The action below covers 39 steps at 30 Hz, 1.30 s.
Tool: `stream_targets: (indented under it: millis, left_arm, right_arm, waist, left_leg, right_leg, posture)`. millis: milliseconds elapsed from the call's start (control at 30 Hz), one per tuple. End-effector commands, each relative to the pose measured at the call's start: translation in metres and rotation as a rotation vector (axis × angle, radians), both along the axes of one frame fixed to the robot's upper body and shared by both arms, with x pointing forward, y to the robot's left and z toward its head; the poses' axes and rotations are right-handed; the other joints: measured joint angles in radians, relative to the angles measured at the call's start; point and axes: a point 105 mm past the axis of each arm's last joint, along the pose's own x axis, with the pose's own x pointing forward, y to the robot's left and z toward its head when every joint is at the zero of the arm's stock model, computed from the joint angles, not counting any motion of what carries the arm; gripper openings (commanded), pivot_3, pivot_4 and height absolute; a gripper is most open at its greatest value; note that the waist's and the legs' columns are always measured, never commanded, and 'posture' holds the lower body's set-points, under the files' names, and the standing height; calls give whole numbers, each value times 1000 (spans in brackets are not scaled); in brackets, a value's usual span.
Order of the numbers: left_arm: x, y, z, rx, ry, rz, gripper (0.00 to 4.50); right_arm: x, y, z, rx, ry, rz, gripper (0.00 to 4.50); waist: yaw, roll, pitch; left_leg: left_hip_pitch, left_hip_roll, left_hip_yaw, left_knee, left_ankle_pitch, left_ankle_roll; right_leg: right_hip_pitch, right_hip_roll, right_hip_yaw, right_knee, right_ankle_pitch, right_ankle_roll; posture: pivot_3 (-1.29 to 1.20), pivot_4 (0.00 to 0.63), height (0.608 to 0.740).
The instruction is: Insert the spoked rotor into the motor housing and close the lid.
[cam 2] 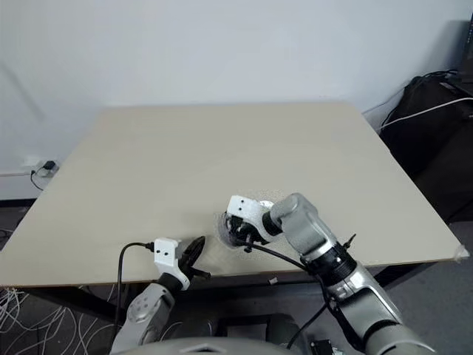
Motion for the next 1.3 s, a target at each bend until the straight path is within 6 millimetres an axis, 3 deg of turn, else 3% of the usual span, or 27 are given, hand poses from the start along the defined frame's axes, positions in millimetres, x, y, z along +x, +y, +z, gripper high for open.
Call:
stream_targets:
  millis: [33, 367, 667, 933, 1300]
  left_arm:
    - [6, -3, 12, -18, -49, -19, 0]
    - [6, -4, 11, -23, -45, -21, 0]
    - [6, -3, 11, -22, -46, -8, 0]
    - [5, -2, 11, -21, -48, -4, 0]
    - [4, -2, 11, -20, -48, -3, 0]
  right_arm:
    - [1, -2, 24, 52, -3, -100, 86]
    - [-1, -1, 25, 58, 62, -175, 86]
    - [24, 11, 4, 47, 73, -259, 86]
    - [33, 25, -4, 57, 87, -269, 86]
    - [29, 41, 8, 141, 117, -269, 3666]
  waist:
    - [-1, 0, 0]
    - [-8, 0, 0]
    - [-9, 0, 0]
    - [-9, 0, 0]
    - [-24, 0, 0]
  left_leg:
    - [0, 0, 0, 0, 0, 0]
    - [0, 0, 0, 0, 0, 0]
    - [0, 0, 0, 0, 2, 3]
    - [0, 0, 1, 0, 2, 3]
    - [0, 0, 0, -1, 2, 3]
  right_leg:
    - [0, 0, 0, 0, -2, 3]
    - [0, 0, 0, 0, -2, 3]
    - [0, 1, 0, 0, -2, 4]
    - [0, 1, 0, 0, -1, 3]
    - [0, 1, 0, 0, 1, -1]
  posture:
    - [0, 0, 740]
    - [0, 0, 740]
    - [0, 0, 740]
    - [0, 0, 740]
    - [0, 0, 740]
